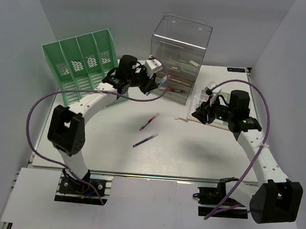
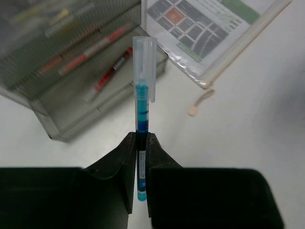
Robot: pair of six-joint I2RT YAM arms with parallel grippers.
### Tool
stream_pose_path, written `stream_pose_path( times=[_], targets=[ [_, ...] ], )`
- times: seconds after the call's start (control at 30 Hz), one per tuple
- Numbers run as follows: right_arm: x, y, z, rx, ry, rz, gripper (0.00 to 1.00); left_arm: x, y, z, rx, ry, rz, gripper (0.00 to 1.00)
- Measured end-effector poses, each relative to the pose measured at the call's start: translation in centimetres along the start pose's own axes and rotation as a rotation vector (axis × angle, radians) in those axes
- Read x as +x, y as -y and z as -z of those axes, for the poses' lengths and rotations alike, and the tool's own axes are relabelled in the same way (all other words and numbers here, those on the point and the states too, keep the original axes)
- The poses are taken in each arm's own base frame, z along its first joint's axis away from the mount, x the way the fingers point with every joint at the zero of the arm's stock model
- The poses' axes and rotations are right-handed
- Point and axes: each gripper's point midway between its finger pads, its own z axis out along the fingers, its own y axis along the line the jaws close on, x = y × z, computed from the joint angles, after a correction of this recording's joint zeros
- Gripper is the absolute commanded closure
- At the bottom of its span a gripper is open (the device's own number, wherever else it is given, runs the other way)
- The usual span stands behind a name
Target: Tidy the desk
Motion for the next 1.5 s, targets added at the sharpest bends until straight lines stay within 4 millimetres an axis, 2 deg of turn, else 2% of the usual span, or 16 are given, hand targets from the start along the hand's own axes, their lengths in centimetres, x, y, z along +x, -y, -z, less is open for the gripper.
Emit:
stream_pose_path(
  times=[0.17,0.33,0.43,0.67,0.7,0.73,0.8,0.83,0.9,0.97,1.1,1.23,1.27,1.37,1.47,1.5],
  targets=[
    [-0.6,0.8,0.8,0.053,0.024,0.023,0.56,-1.0,-3.2,-4.4,0.010,0.041,-0.271,1.00],
    [-0.6,1.6,1.2,0.086,0.029,0.024,0.56,1.4,-5.0,-8.1,0.025,0.040,-0.476,1.00],
    [-0.4,1.9,1.3,0.096,0.028,0.019,0.56,2.1,-5.9,-10.3,0.023,0.047,-0.561,1.00],
    [-0.4,2.2,1.4,0.103,0.032,0.020,0.56,2.0,-8.1,-13.3,-0.032,0.070,-0.702,0.98],
    [-0.4,2.2,1.4,0.103,0.033,0.020,0.56,2.0,-8.3,-13.5,-0.039,0.069,-0.711,0.94],
    [-0.5,2.2,1.4,0.104,0.033,0.021,0.56,2.0,-8.5,-13.7,-0.047,0.070,-0.718,0.82],
    [-0.5,2.2,1.4,0.105,0.034,0.022,0.55,2.3,-9.0,-14.0,-0.064,0.065,-0.725,0.71],
    [-0.5,2.2,1.4,0.104,0.034,0.022,0.55,2.5,-9.1,-14.1,-0.071,0.062,-0.728,0.59],
    [-0.5,2.2,1.4,0.105,0.034,0.025,0.54,2.9,-9.4,-14.4,-0.083,0.054,-0.727,0.51],
    [-0.5,2.2,1.4,0.102,0.035,0.030,0.54,3.1,-9.7,-14.4,-0.098,0.046,-0.723,0.42],
    [-0.4,2.1,1.4,0.087,0.037,0.044,0.53,2.6,-10.0,-14.4,-0.134,0.052,-0.696,0.37],
    [0.2,1.1,1.1,0.018,0.036,0.098,0.54,1.9,-9.8,-13.9,-0.155,0.075,-0.617,0.42],
    [0.5,0.5,1.0,-0.018,0.039,0.132,0.54,1.6,-9.5,-13.4,-0.161,0.083,-0.587,0.46],
    [2.4,-1.8,0.5,-0.150,0.044,0.232,0.53,0.0,-7.5,-10.3,-0.166,0.132,-0.393,0.50],
    [5.2,-4.8,-0.3,-0.286,0.035,0.343,0.48,-3.4,-4.0,-4.9,-0.137,0.232,-0.184,0.52],
    [6.1,-6.0,-0.6,-0.334,0.025,0.380,0.40,-4.5,-2.7,-2.8,-0.121,0.267,-0.134,0.51]
  ],
)
